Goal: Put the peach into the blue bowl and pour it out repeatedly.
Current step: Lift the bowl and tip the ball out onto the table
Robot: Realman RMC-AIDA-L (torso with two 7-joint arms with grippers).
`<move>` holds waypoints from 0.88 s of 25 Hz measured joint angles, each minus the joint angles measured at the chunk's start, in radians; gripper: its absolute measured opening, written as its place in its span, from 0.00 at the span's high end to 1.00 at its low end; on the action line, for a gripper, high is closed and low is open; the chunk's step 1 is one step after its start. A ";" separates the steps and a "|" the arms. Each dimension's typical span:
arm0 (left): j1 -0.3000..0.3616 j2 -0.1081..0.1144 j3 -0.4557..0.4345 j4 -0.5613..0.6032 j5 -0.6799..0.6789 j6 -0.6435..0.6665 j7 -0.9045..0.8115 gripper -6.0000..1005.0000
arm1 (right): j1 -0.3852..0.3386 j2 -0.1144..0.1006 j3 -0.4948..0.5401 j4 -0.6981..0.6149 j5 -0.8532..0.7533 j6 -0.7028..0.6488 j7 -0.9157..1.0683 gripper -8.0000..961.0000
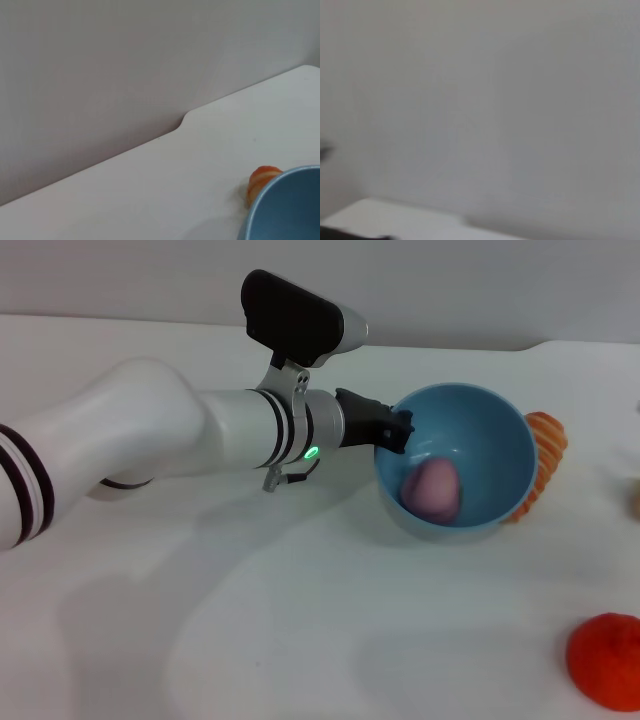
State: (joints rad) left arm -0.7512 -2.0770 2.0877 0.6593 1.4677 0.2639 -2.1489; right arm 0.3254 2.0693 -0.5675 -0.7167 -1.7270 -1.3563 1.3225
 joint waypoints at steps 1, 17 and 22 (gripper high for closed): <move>-0.001 0.000 0.000 0.000 0.001 0.000 0.001 0.99 | -0.017 0.001 0.019 0.040 0.036 0.020 -0.061 0.53; 0.003 0.002 0.023 0.124 0.009 -0.052 0.154 0.99 | -0.117 -0.001 0.241 0.476 0.295 0.127 -0.598 0.48; 0.033 0.005 0.081 0.225 0.012 -0.128 0.400 0.99 | -0.127 0.004 0.251 0.490 0.300 0.113 -0.604 0.29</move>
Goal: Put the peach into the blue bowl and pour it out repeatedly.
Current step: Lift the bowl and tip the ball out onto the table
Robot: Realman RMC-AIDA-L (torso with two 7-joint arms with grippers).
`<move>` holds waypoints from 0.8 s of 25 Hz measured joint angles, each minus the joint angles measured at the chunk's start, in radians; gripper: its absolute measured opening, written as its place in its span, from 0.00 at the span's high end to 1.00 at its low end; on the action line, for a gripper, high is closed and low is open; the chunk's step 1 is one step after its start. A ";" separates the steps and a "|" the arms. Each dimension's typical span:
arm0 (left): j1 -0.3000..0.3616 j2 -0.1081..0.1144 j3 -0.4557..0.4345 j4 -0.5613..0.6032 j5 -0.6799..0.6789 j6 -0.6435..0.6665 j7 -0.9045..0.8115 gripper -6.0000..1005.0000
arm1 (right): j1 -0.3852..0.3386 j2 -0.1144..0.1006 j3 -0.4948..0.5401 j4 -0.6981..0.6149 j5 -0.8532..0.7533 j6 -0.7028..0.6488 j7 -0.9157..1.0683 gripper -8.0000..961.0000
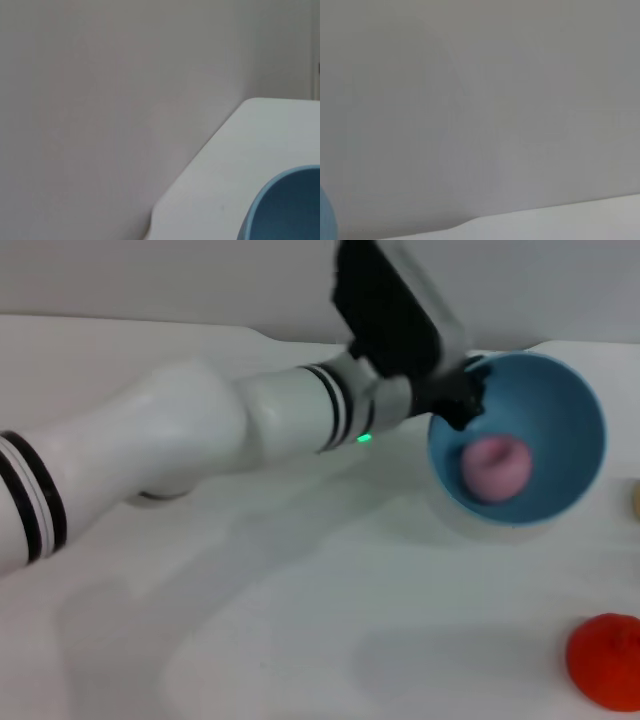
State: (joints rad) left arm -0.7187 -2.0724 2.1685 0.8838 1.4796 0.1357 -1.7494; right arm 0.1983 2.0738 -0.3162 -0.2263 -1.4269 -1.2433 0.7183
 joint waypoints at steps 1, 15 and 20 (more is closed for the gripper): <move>0.014 -0.001 0.052 0.042 0.017 -0.057 0.098 0.99 | -0.001 0.000 0.006 0.007 0.003 -0.001 0.000 0.29; 0.066 -0.006 0.353 0.162 0.324 -0.415 0.302 0.99 | -0.014 0.002 0.096 0.073 0.086 -0.021 0.000 0.29; 0.084 -0.006 0.411 0.184 0.367 -0.508 0.458 0.99 | -0.013 0.002 0.101 0.074 0.086 -0.021 0.000 0.28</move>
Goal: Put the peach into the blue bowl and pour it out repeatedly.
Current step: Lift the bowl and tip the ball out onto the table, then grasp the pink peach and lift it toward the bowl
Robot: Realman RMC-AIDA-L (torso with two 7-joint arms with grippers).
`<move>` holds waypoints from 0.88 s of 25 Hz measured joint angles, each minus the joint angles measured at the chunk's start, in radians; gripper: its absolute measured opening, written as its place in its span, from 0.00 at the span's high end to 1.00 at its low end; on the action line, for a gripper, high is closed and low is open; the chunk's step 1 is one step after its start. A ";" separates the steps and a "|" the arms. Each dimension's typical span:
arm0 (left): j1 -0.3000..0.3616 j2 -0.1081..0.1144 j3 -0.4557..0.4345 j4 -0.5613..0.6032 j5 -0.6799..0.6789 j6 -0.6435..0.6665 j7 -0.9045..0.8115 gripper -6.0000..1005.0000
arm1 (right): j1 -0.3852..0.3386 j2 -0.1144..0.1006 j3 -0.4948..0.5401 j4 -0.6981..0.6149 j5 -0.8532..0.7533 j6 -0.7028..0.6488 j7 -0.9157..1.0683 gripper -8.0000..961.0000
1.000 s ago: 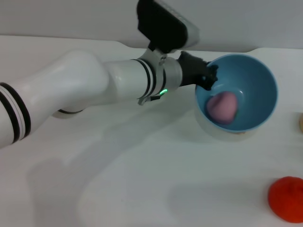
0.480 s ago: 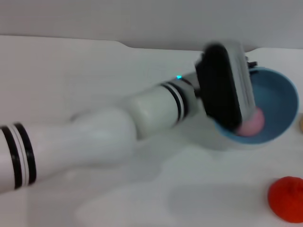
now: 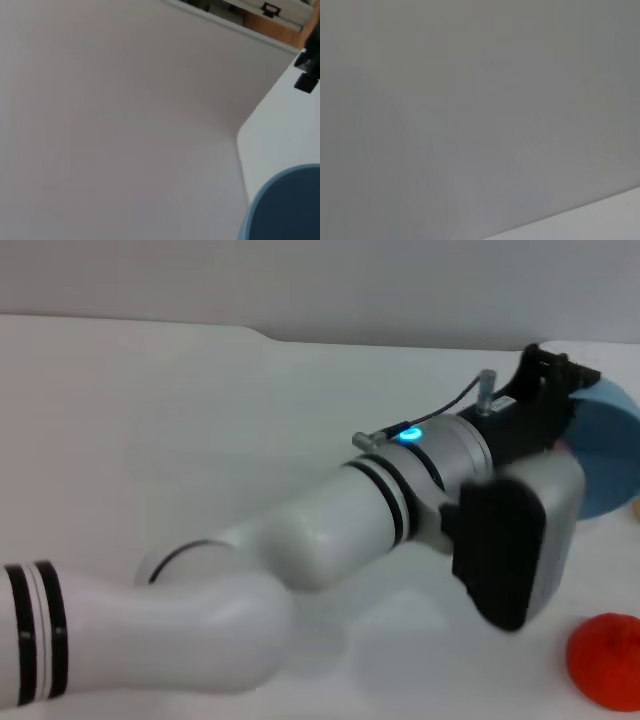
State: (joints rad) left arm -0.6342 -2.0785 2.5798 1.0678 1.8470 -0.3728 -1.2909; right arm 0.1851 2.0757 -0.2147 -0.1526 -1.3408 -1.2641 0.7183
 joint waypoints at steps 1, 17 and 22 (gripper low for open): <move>0.003 0.000 0.025 0.000 0.018 -0.030 0.048 0.99 | 0.001 0.000 0.002 0.000 0.000 0.000 0.000 0.28; 0.075 0.000 0.141 0.016 0.104 -0.145 0.247 0.99 | 0.011 0.000 0.042 0.033 0.002 0.012 0.000 0.29; 0.074 0.000 0.079 0.017 0.002 -0.150 0.017 0.99 | 0.018 -0.001 0.114 0.101 0.102 0.004 0.010 0.29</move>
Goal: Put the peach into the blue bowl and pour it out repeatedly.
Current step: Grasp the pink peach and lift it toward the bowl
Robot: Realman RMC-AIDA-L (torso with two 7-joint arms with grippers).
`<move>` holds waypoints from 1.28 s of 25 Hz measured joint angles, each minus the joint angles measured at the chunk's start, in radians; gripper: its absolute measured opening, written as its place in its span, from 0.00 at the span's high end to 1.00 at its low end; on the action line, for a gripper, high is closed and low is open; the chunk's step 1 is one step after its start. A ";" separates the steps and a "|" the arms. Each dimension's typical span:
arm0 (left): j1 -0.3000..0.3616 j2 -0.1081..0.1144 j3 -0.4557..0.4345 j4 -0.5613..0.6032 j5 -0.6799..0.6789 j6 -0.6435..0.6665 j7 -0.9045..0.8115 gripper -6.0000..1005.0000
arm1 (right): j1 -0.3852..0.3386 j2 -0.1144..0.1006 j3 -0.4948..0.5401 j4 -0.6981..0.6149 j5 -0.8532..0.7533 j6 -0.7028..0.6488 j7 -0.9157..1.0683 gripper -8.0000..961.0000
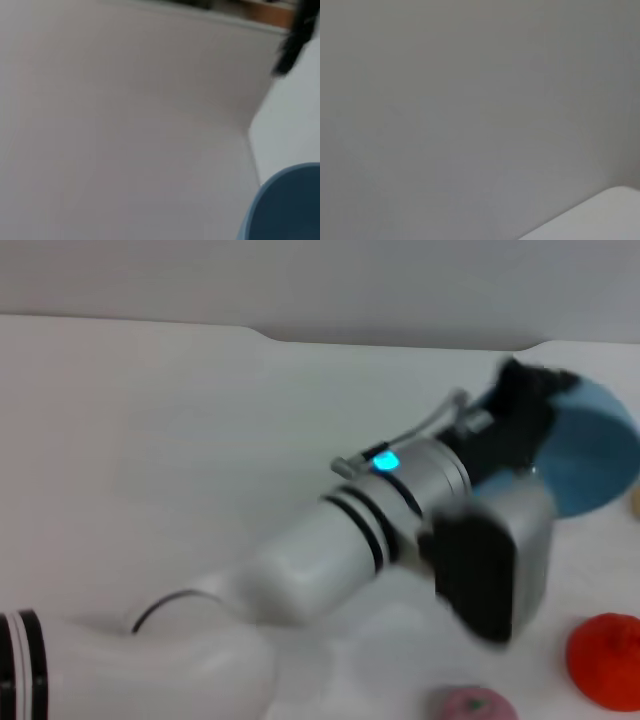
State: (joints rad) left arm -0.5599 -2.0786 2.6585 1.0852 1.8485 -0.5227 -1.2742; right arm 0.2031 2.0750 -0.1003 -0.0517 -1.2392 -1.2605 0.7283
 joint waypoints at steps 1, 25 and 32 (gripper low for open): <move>0.000 0.000 -0.025 0.003 -0.034 0.001 -0.065 0.99 | 0.001 -0.001 0.002 0.011 0.018 0.000 0.015 0.29; -0.140 0.012 -0.663 -0.336 -0.420 0.758 -0.736 0.99 | 0.251 -0.011 -0.406 -0.714 -1.091 -0.585 1.318 0.28; -0.139 0.011 -0.659 -0.337 -0.420 0.758 -0.737 0.99 | 0.373 -0.012 -0.550 -0.511 -1.230 -0.377 1.402 0.29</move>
State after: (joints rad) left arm -0.6992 -2.0678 1.9999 0.7480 1.4288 0.2358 -2.0112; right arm 0.5765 2.0632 -0.6503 -0.5632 -2.4694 -1.6377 2.1299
